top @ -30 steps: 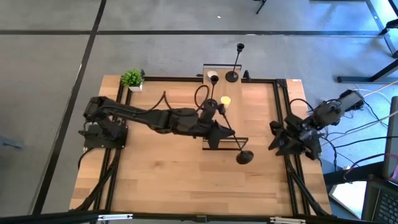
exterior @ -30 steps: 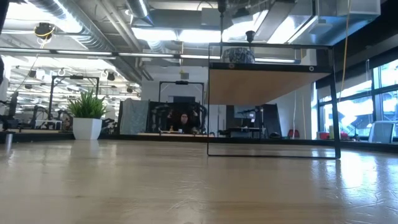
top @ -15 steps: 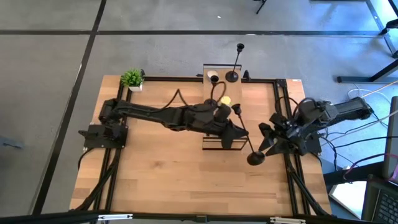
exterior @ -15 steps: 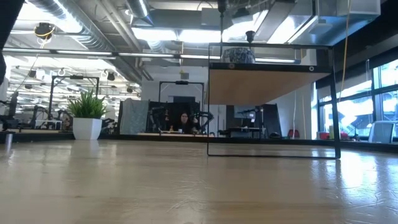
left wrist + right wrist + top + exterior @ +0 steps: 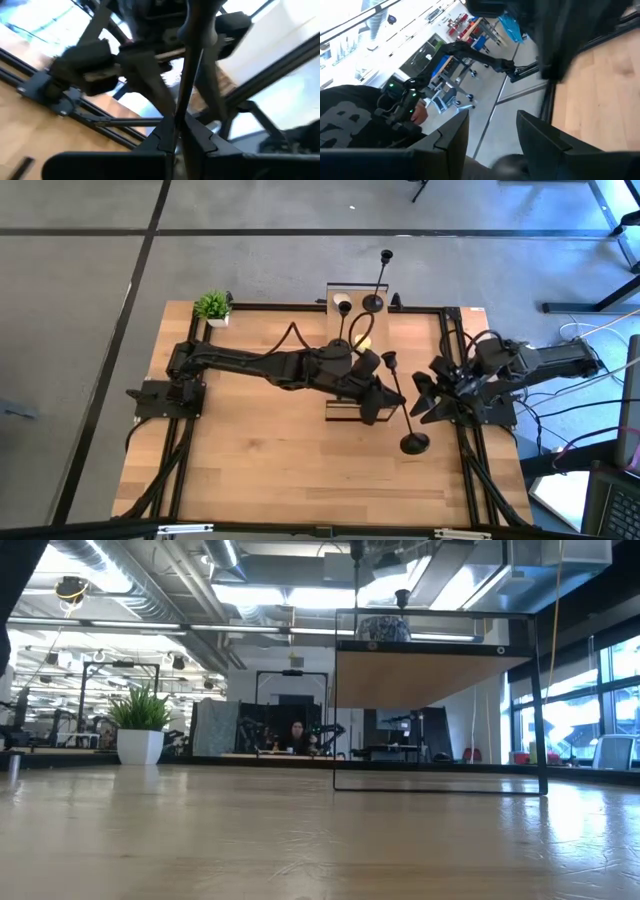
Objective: Pick & Place candle stick holders
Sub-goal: Put the black candle holder to the right of the blue candle jar on the shelf
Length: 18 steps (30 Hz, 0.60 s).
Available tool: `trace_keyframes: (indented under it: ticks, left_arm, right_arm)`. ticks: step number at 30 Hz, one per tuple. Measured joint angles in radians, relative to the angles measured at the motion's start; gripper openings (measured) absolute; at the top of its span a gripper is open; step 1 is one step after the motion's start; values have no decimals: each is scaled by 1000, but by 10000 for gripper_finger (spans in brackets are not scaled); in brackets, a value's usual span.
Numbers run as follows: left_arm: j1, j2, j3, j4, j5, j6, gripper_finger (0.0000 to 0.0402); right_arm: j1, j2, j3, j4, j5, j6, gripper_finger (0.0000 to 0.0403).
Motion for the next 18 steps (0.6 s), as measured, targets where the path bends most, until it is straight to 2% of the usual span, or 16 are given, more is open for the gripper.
trace_keyframes:
  ticks: [5, 18]
  left_arm:
    - [-16, 0, 0, -1, 44, -30, 8]
    - [7, 0, 0, 60, 35, -3, 8]
  right_arm:
    - [-18, 0, 0, -18, 0, -2, 169]
    - [-45, 11, 0, -16, -22, -13, 169]
